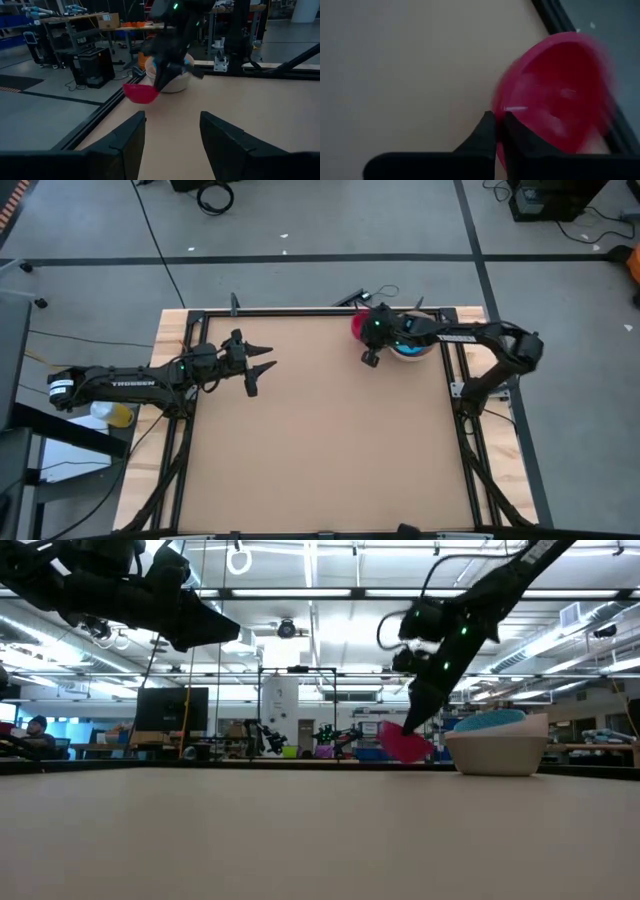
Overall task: Nest bowls inside each other
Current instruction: Put the red bowl on top of the blue orange bowl, then return to Home Position
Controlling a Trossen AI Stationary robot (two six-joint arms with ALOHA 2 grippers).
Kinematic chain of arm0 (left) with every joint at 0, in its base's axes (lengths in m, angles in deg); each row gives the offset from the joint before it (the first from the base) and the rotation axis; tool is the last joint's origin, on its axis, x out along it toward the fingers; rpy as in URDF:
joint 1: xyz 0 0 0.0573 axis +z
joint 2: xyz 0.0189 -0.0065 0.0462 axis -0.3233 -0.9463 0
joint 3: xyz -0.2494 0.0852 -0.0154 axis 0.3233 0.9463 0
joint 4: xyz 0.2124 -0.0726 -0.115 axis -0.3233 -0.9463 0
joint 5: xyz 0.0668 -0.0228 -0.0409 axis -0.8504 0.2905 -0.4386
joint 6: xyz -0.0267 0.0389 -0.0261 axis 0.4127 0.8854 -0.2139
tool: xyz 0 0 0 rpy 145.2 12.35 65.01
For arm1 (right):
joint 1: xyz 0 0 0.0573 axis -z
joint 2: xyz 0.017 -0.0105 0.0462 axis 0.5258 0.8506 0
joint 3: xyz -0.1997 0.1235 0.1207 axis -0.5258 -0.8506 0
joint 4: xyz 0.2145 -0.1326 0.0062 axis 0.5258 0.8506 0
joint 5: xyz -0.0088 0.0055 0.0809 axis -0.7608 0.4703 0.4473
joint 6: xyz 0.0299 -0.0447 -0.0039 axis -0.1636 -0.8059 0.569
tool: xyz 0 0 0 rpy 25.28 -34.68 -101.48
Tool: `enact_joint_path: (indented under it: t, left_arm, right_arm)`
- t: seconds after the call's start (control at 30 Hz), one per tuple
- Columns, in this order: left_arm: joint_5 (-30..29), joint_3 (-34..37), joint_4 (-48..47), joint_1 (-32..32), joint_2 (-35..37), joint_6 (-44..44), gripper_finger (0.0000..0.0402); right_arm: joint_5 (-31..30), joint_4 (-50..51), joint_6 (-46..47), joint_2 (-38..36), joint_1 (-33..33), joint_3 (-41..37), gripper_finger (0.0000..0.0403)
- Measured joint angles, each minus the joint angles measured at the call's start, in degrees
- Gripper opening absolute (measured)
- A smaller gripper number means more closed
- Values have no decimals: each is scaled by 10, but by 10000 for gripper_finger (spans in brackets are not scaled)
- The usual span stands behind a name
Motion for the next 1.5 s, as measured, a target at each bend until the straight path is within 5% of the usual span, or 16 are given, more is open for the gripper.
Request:
enact_joint_path:
  t: [0.5, 0.73, 0.93, 1.23, 1.5]
  left_arm:
    - [0, 0, 0, 0, 0, 4, 192]
    - [0, 0, 3, 0, 0, 4, 192]
    - [0, 0, 5, 0, 0, -6, 192]
    - [0, 0, 5, 0, 0, -21, 192]
    - [0, 0, 5, -4, 20, -27, 182]
  right_arm:
    - [-90, 279, 102, -273, -44, 0, 12]
    - [-166, 388, 165, -267, -51, 0, 12]
    - [-183, 366, 180, -210, -51, -16, 15]
    - [-199, 338, 226, -146, -49, -37, 121]
    - [-197, 292, 258, -251, -88, -37, 182]
